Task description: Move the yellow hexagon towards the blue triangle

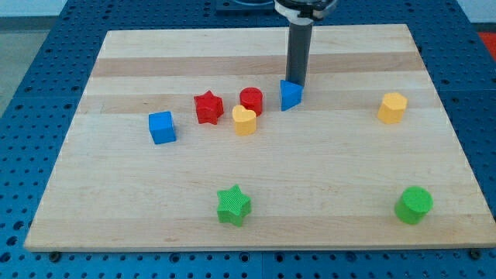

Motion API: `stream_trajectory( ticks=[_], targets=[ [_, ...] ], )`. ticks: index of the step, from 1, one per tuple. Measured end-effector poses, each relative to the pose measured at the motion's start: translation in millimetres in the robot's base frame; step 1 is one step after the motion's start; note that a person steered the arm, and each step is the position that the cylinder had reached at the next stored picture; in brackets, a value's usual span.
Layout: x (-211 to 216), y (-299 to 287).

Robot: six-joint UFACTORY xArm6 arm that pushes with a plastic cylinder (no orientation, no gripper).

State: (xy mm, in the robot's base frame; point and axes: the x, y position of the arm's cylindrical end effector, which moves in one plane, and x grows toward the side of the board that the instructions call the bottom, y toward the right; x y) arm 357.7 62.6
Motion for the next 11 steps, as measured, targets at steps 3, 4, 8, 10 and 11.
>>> stream_trajectory(
  ticks=[3, 4, 8, 10, 11],
  targets=[
    [44, -47],
    [44, -18],
    [15, 207],
    [64, 177],
    [62, 157]
  ],
)
